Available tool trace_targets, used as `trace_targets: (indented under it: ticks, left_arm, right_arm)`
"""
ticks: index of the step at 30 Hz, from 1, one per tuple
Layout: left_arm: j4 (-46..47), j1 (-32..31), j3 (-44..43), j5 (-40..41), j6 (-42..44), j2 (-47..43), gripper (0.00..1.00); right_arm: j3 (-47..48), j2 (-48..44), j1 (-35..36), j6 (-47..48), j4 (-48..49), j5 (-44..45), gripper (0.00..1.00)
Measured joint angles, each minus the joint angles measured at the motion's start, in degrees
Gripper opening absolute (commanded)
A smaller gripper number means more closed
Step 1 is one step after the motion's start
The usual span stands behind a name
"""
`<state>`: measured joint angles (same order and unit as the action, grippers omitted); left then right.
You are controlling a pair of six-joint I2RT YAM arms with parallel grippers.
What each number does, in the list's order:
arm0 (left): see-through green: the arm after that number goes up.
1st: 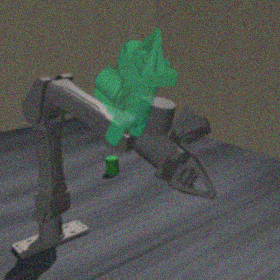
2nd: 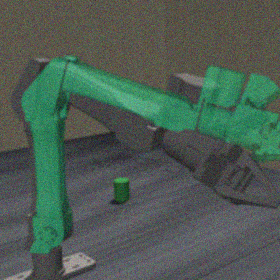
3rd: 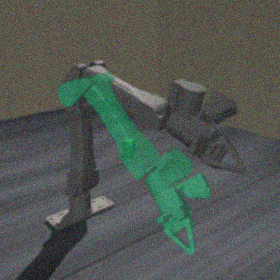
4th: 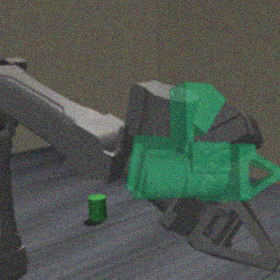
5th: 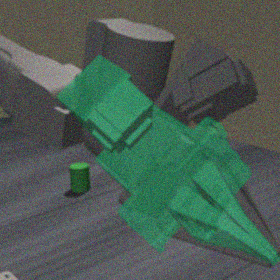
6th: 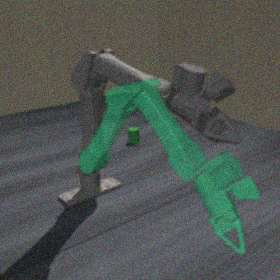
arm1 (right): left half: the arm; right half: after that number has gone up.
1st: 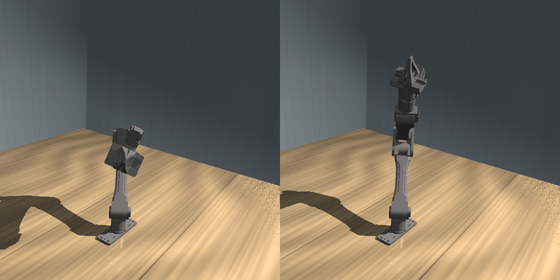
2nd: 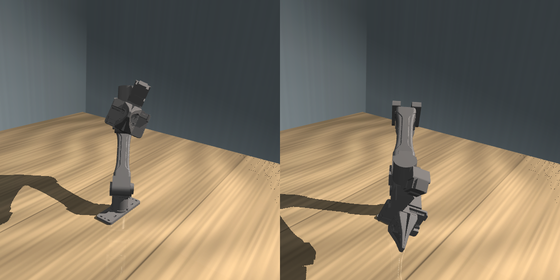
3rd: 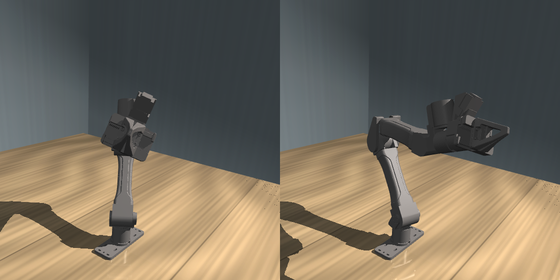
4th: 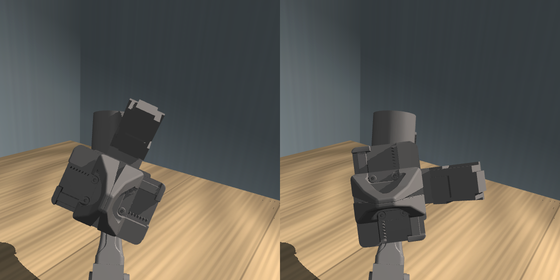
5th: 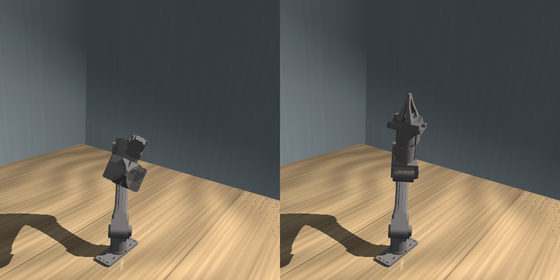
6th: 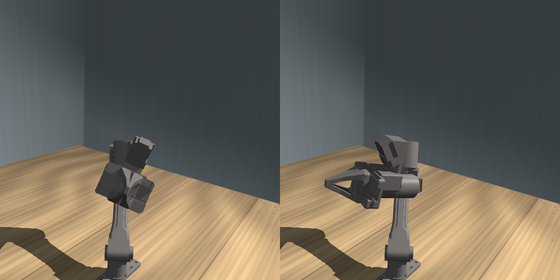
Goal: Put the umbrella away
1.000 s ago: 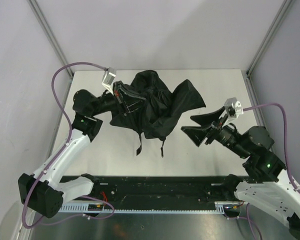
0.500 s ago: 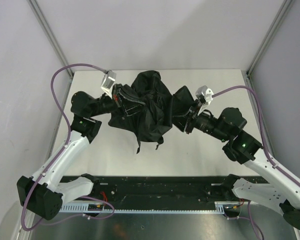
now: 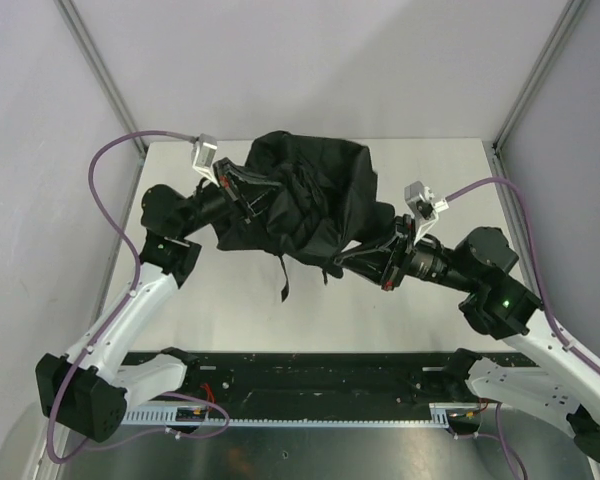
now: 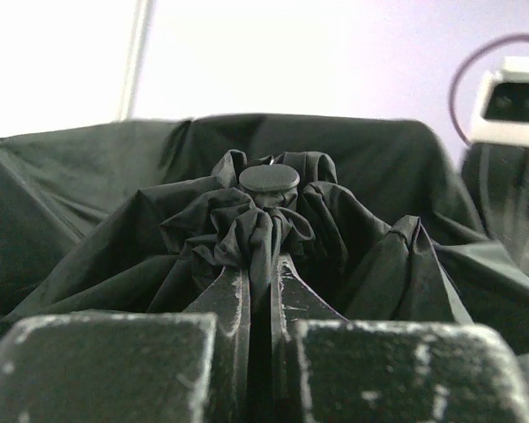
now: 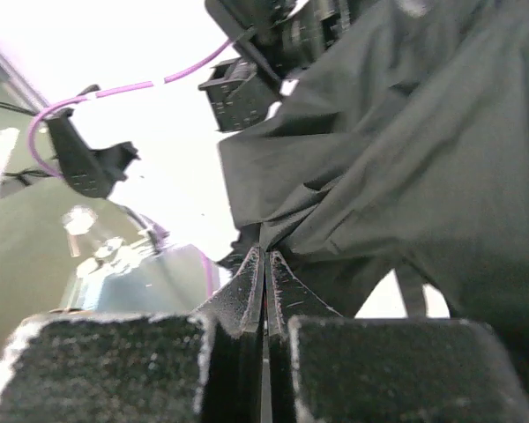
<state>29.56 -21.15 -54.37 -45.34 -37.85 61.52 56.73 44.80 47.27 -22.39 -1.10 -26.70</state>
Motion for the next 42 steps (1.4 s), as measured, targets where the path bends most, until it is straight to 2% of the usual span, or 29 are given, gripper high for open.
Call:
trace_targets:
  ticks: [5, 12, 17, 21, 23, 26, 27, 29, 33, 37, 42]
  left_arm:
    - [0.2, 1.1, 0.6, 6.1, -0.8, 1.1, 0.00]
    - [3.1, 1.1, 1.5, 6.6, -4.7, 4.7, 0.00]
    - [5.4, 0.9, 4.4, 6.4, -7.3, 4.3, 0.00]
    - [6.8, -0.3, 5.6, 6.0, -9.2, 3.6, 0.00]
    - [7.6, -1.1, 6.5, 6.0, -9.6, 2.8, 0.00]
    - [8.5, -1.6, 7.8, 6.1, -9.8, 1.7, 0.00]
    - [8.5, -1.6, 8.2, 6.1, -9.8, 1.4, 0.00]
    - [8.5, -1.6, 8.5, 6.2, -9.8, 1.3, 0.00]
    - [9.4, -1.5, 8.7, 5.6, -10.2, 1.4, 0.00]
    - [11.5, -0.6, 8.7, 4.2, -10.9, 1.5, 0.00]
    - [12.7, 0.7, 8.7, 4.3, -11.3, 2.0, 0.00]
  right_arm:
    - [0.0, 1.4, 1.4, -8.2, 1.4, -3.0, 0.00]
    - [2.0, 14.4, 4.0, -20.0, 13.8, -6.1, 0.00]
    - [5.3, 26.5, 9.6, -21.9, 19.0, -5.9, 0.00]
    - [7.5, 31.6, 10.2, -19.0, 19.4, -5.6, 0.01]
    - [8.5, 33.4, 9.2, -16.6, 19.1, -5.6, 0.17]
    - [8.8, 33.9, 7.8, -15.0, 18.3, -6.2, 0.50]
    - [8.9, 33.7, 7.5, -13.9, 17.7, -6.5, 0.59]
    - [9.1, 32.6, 7.6, -12.0, 15.3, -6.9, 0.70]
    - [9.1, 26.5, 8.3, -9.3, 7.5, -6.6, 0.79]
    - [9.2, 19.0, 10.4, -6.4, -1.7, -4.5, 0.82]
    - [9.3, 12.0, 14.5, -3.9, -9.9, 6.6, 0.83]
